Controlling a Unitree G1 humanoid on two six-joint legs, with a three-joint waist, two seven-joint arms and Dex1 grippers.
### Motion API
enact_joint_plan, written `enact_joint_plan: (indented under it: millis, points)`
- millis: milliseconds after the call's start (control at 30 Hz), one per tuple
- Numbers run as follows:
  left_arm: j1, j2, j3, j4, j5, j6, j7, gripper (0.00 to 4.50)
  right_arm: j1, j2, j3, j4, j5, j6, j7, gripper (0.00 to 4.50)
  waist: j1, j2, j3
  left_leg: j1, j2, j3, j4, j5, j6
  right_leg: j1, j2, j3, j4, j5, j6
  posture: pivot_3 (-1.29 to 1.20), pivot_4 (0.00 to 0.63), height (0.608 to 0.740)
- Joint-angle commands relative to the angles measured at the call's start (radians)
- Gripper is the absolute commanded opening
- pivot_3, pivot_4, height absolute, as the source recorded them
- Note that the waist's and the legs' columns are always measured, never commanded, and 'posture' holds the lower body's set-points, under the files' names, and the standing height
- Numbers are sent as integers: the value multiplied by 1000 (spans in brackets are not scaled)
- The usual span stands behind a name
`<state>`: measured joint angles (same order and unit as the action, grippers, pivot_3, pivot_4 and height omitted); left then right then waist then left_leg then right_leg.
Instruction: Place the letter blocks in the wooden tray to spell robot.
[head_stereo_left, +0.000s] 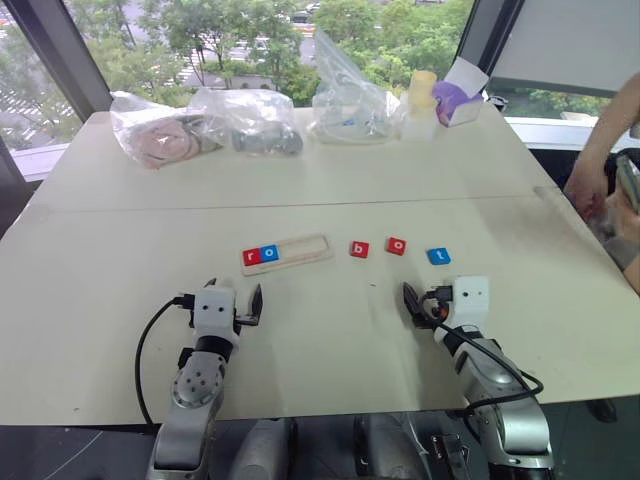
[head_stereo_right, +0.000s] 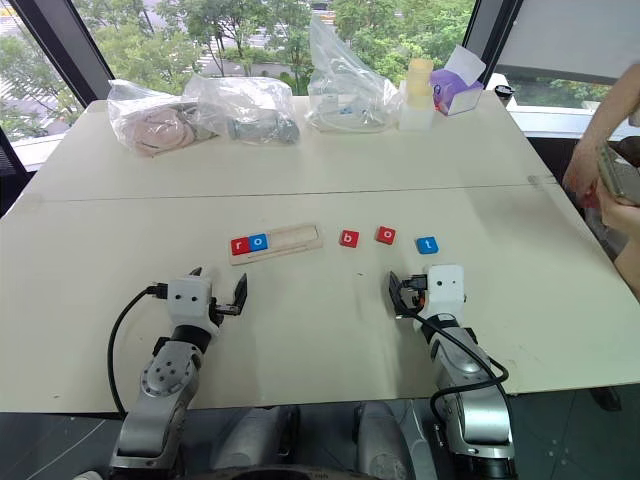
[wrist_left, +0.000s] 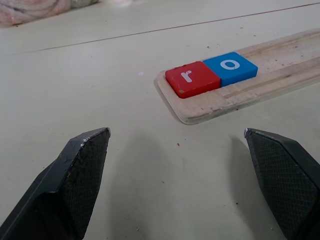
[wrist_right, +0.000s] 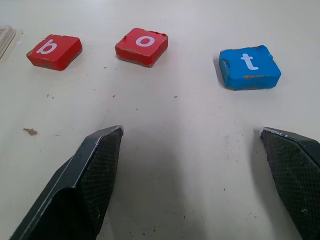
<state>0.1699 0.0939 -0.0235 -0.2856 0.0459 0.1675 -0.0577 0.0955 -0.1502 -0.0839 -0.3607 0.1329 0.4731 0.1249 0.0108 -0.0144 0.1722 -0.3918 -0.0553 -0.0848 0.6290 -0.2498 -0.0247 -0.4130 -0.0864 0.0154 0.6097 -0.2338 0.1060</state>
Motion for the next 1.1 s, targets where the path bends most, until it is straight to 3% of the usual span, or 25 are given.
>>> enact_joint_plan:
  millis: [33, 667, 967, 1100]
  points:
    - [-4, 1, -18, -31, 13, 0, -2, 4500, 4, -4, 8, -3, 6, 7, 12, 4430, 0, 0, 0, 0, 0, 0, 0, 0, 0, 0, 0, 0, 0, 0, 0, 0, 150, 740]
    - [-8, -5, -16, -38, -12, -4, -34, 4500, 16, -63, 1, -38, 5, -7, 64, 4430, 0, 1, 2, -1, 0, 0, 0, 0, 0, -1, 0, 0, -2, 0, 0, 0, 150, 740]
    - [-39, 13, 9, 3, -24, -22, -56, 4500, 20, -78, -3, -52, 6, -18, 78, 4430, 1, 1, 1, -10, 0, 0, 1, 2, 3, -10, 1, -1, 0, 1, 0, 0, 150, 740]
    - [-54, 60, 31, 53, -55, -82, -120, 4500, 27, -164, 13, -110, 29, 0, 182, 4430, 2, 1, 2, -13, -1, 1, 1, 2, 3, -12, 3, -1, 1, 3, -4, 0, 150, 740]
